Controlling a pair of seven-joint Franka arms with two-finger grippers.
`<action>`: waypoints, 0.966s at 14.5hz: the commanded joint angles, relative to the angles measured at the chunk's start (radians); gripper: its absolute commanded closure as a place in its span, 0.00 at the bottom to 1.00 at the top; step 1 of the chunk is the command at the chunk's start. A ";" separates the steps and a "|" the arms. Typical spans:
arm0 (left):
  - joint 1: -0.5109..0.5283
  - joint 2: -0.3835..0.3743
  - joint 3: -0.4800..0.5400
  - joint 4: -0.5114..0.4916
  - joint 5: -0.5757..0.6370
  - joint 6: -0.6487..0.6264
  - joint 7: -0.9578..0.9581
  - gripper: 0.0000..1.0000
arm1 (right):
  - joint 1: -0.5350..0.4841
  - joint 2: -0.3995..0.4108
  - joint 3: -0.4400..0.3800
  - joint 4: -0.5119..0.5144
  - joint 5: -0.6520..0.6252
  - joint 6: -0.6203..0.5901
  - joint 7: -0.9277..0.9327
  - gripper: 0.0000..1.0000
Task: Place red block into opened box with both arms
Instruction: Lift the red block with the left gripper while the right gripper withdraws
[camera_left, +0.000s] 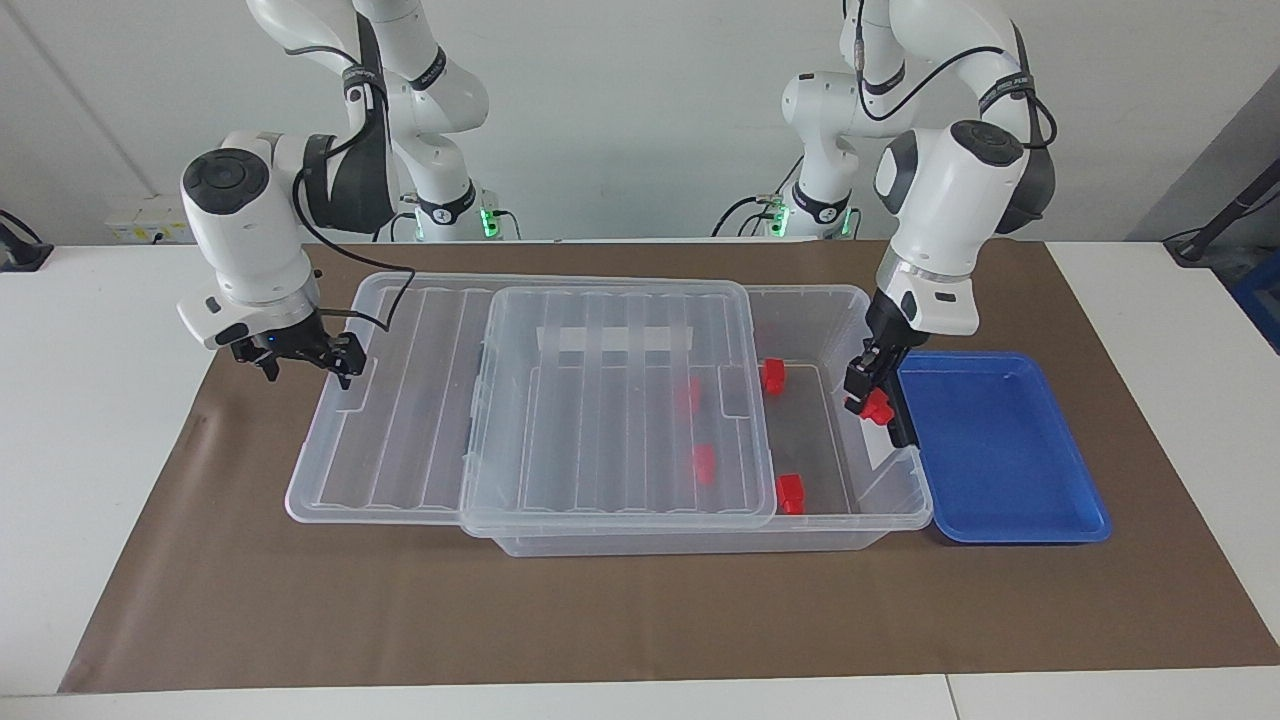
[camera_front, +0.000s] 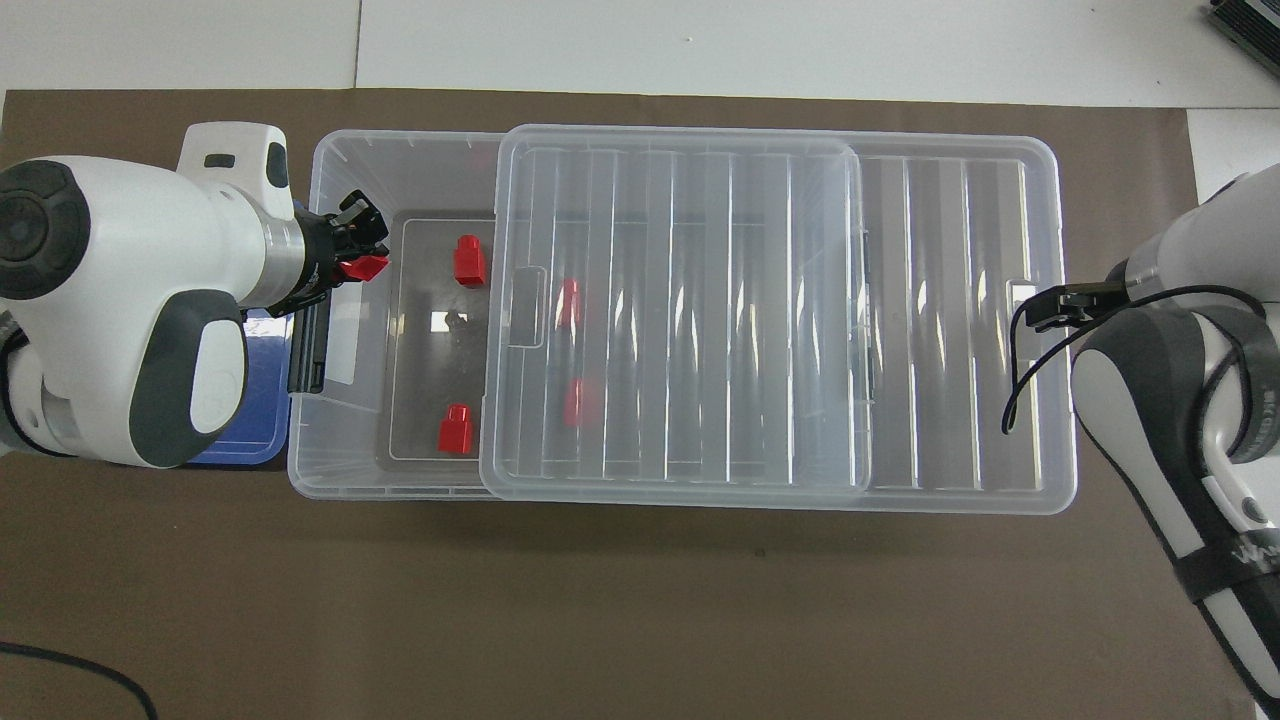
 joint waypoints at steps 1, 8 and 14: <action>-0.034 -0.027 0.016 -0.067 -0.016 0.056 -0.020 1.00 | -0.011 -0.015 0.003 0.023 -0.009 -0.043 -0.028 0.00; -0.057 0.003 0.016 -0.173 -0.015 0.208 -0.005 1.00 | -0.008 -0.109 0.009 0.095 0.134 -0.138 -0.020 0.00; -0.080 0.106 0.019 -0.171 -0.001 0.291 0.009 1.00 | 0.000 -0.143 0.012 0.264 0.162 -0.415 -0.018 0.00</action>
